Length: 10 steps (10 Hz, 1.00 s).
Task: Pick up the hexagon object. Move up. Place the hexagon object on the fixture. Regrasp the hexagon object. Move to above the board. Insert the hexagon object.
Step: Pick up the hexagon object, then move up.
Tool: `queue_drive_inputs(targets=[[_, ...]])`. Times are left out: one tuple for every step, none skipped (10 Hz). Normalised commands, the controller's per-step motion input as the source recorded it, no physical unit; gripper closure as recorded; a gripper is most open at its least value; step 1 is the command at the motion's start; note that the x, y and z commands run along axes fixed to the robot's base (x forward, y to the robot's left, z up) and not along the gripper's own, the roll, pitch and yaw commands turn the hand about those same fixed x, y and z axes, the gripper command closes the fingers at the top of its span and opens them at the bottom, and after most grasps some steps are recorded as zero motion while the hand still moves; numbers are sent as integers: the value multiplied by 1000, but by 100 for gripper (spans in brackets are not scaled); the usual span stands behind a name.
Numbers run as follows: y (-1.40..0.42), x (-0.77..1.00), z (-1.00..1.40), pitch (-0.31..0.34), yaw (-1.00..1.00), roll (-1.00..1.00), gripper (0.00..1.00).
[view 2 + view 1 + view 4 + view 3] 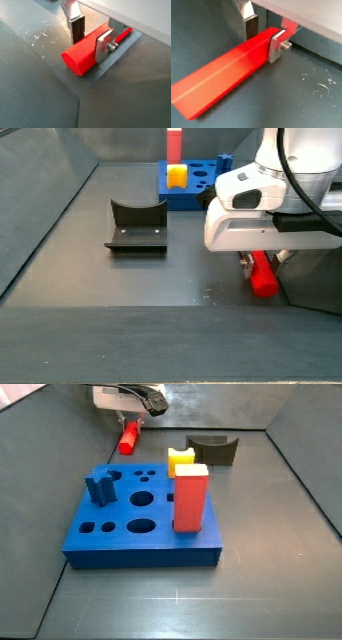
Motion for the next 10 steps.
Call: queue_drive_inputs(targets=[[0,0,0,0,0,0,100],[0,0,0,0,0,0,100],[0,0,0,0,0,0,100],[0,0,833,0,0,0,100],[48,56,824,-7,33,12,100],[41,30,719,39,26,11,100],[27,19,620,60,11,17,100],[17,2,480,70,-4,34,100],[14,-6,410,74,-10,44,100],[9,-14,272,75,-15,63,100]])
